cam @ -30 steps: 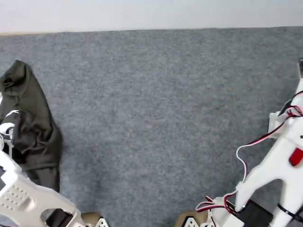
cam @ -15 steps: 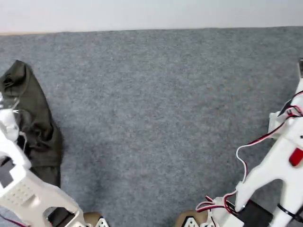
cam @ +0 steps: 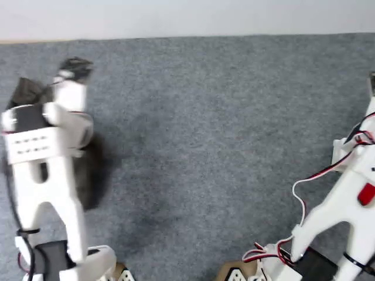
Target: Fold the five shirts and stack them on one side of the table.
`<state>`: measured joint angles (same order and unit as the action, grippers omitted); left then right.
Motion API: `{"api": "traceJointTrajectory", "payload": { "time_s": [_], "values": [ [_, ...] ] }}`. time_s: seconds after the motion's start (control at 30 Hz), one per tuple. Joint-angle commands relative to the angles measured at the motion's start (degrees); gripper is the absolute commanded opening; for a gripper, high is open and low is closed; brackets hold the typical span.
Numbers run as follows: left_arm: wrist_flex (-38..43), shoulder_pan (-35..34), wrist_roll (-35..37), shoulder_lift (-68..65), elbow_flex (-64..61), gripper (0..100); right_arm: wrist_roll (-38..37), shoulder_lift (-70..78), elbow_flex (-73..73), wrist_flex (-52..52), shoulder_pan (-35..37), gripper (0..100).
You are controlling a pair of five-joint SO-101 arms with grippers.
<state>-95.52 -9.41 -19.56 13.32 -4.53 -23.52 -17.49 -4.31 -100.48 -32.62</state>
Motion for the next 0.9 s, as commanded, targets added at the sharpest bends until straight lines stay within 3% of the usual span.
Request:
{"api": "traceJointTrajectory", "payload": {
  "time_s": [0.0,0.27,0.4,0.7,0.87],
  "values": [
    [-0.79,8.44,4.22,2.99,1.27,0,-0.18,-2.33,-0.53,-2.51,0.22,1.5],
    [-0.35,29.98,14.68,2.99,1.19,0,-0.18,-2.33,2.81,-2.51,0.22,1.4],
    [1.85,38.33,16.35,2.99,1.27,0,-0.18,-2.42,6.77,-2.51,0.22,1.4],
    [9.67,38.86,16.62,2.99,5.41,1,-0.18,-2.42,7.30,-2.42,0.40,1.4],
    [9.32,38.86,16.97,2.90,5.23,15,-0.26,-2.42,7.21,-2.42,0.40,1.8]
  ]
}}
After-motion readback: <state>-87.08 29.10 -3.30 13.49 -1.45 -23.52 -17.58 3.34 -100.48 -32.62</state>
